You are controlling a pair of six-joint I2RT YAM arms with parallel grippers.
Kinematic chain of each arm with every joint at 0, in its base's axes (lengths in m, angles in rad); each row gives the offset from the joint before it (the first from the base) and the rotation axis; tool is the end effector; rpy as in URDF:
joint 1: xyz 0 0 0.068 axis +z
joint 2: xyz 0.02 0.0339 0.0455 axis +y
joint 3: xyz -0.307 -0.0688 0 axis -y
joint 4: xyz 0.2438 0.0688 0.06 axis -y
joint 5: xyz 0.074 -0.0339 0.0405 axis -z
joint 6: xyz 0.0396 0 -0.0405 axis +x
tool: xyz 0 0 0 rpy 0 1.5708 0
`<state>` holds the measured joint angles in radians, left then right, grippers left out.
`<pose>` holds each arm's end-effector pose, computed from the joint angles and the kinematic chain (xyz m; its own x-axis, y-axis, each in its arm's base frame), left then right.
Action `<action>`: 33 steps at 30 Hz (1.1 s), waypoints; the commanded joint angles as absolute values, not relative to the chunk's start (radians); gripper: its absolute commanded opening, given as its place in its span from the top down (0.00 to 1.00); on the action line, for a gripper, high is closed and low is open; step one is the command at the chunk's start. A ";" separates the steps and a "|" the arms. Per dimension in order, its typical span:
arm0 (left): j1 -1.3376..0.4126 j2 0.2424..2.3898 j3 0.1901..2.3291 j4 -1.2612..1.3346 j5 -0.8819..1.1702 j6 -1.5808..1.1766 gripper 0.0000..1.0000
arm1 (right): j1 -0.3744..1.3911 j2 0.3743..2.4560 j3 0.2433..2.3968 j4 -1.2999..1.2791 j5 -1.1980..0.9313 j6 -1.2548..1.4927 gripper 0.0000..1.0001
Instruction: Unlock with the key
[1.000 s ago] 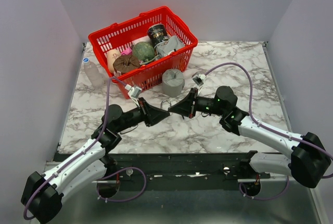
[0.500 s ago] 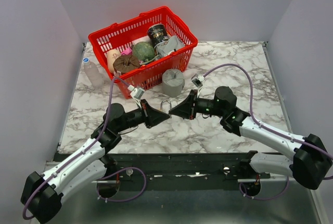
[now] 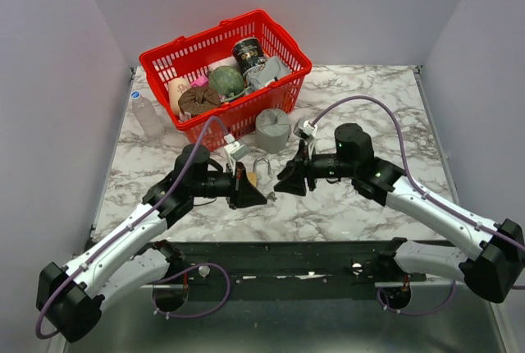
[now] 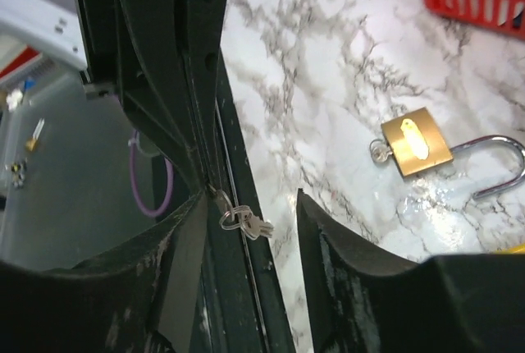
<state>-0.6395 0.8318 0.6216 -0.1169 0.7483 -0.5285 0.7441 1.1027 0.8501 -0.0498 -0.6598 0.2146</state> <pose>0.1137 -0.1181 0.3151 -0.7039 0.0630 -0.7075 0.6942 0.2724 -0.6663 0.1550 0.1757 0.3533 -0.4197 -0.1577 -0.8939 -0.8968 0.2237 0.3817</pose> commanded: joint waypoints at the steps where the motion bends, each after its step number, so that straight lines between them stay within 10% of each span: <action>1: -0.641 0.868 0.660 -0.259 0.893 -0.417 1.00 | 0.753 1.147 0.884 -0.189 -0.788 0.127 0.48; 33: -0.641 0.913 0.666 -0.239 0.920 -0.407 1.00 | 0.833 1.269 0.896 -0.141 -0.905 0.140 0.86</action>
